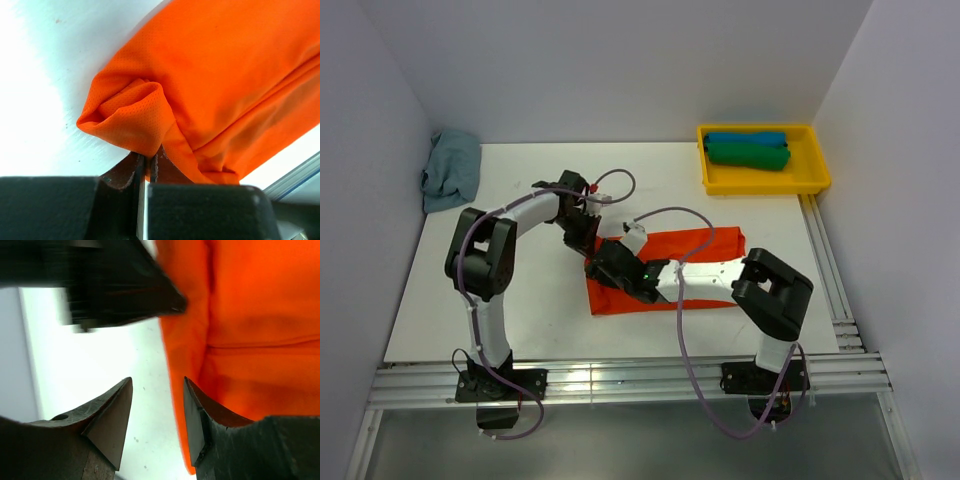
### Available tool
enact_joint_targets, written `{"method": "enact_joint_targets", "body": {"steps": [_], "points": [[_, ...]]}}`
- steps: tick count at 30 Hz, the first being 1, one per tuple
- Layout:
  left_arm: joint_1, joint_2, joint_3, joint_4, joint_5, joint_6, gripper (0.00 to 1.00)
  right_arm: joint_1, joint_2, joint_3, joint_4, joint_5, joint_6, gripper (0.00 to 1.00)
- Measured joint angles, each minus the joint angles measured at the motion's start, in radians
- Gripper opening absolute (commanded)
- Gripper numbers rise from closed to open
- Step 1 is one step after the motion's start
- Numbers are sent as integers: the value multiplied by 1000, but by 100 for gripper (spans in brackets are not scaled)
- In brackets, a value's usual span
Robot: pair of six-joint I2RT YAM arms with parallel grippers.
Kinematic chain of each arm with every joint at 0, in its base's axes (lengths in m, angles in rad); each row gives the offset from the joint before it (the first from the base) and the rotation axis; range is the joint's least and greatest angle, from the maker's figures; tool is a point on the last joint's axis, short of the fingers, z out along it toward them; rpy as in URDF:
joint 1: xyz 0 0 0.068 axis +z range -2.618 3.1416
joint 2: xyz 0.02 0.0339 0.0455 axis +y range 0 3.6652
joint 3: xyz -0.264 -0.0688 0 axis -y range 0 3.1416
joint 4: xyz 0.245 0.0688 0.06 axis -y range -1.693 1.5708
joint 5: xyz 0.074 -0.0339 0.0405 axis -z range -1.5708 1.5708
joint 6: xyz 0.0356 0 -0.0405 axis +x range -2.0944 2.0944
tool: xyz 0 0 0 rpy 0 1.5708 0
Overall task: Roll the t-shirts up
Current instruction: Roll the tshirt
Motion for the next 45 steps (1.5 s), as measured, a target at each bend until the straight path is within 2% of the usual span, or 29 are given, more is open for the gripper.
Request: {"method": "enact_joint_targets", "body": {"steps": [5,10,21,29,45], "points": [[-13,28,38,-44,-39,0,0,74,69,281,-296,170,-96,52],[-25,48,77,-88,-62,0,0,130,193,467,-473,291,-154,49],[-45,76,132,-150,-98,0,0,158,414,652,-725,428,-215,48],[-55,90,152,-171,-113,0,0,176,470,737,-819,462,-230,48],[-62,105,176,-203,-115,-5,0,232,554,885,-1108,518,-155,49]]}}
